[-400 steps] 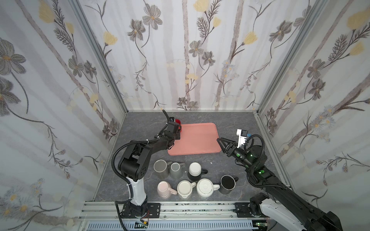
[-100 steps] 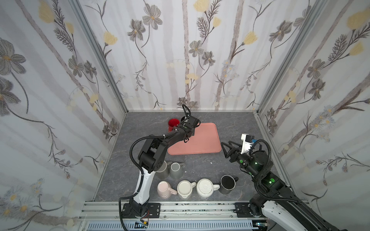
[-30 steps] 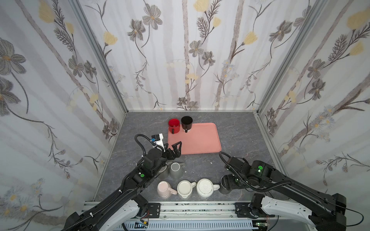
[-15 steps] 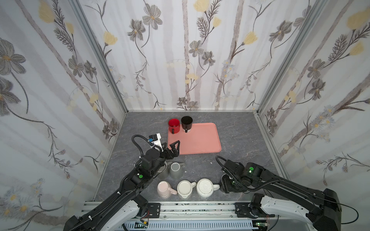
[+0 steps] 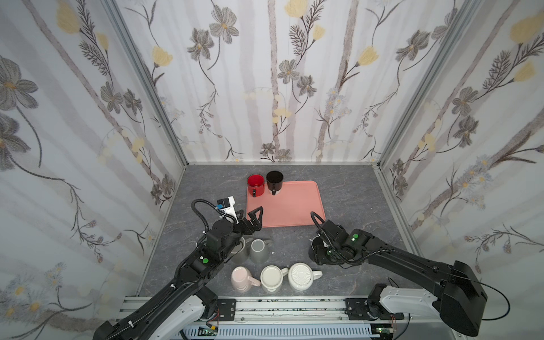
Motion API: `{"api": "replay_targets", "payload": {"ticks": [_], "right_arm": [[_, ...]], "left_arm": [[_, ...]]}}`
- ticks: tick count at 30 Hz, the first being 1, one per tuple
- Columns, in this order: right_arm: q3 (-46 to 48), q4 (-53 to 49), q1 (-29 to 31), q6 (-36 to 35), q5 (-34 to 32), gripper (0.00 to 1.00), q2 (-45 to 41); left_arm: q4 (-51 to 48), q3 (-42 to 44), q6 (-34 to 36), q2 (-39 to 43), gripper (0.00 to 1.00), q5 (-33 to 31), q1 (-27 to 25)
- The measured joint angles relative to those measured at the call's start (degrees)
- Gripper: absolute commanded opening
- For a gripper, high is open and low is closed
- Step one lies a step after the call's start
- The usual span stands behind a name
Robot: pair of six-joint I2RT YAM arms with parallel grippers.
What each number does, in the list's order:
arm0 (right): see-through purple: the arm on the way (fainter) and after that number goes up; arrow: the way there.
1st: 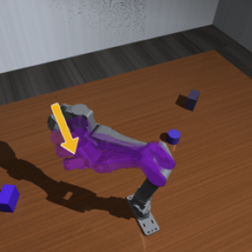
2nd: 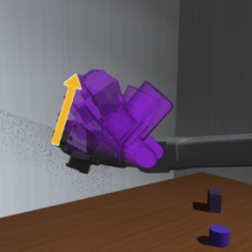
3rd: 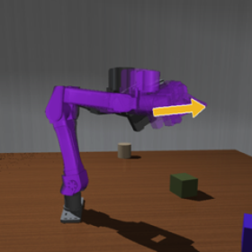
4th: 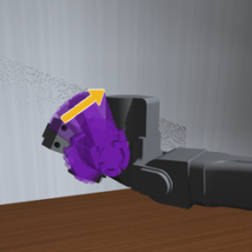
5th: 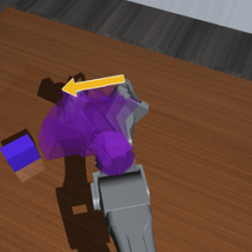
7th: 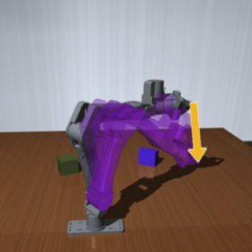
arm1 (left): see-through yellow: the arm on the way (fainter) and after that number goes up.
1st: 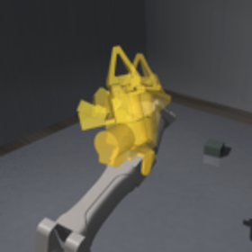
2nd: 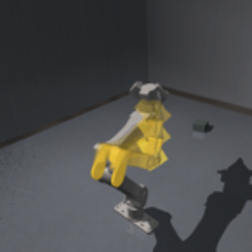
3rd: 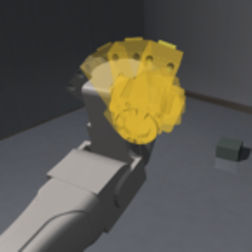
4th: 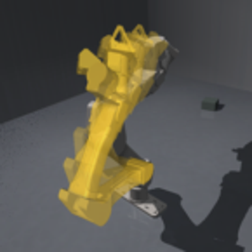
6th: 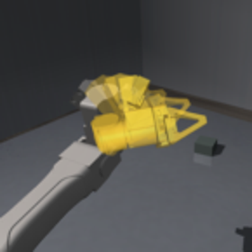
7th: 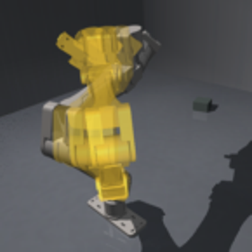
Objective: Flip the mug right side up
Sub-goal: 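Lower the right gripper onto the upside-down black-and-white mug and grasp it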
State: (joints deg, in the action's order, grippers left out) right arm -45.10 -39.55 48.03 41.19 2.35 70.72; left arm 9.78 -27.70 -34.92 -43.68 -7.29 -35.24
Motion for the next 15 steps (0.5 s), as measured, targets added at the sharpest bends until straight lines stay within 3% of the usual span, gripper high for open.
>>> {"api": "replay_targets", "payload": {"ticks": [5, 10, 15], "right_arm": [[-2.84, 5.88, -0.04, -2.86, 0.24, 0.73, -0.02], [-2.69, 8.52, -0.44, -5.14, -3.04, 0.75, -5.92], [-0.48, 13.81, -7.54, -9.57, -5.81, 0.76, -7.48]], "left_arm": [[-0.63, 0.07, 0.0, 0.79, 1.0, 0.0, 0.22], [-0.61, 0.79, -0.35, 1.36, 1.0, 0.02, 0.42], [-0.46, 0.76, -1.07, 0.61, 1.0, 0.33, 0.48]]}}
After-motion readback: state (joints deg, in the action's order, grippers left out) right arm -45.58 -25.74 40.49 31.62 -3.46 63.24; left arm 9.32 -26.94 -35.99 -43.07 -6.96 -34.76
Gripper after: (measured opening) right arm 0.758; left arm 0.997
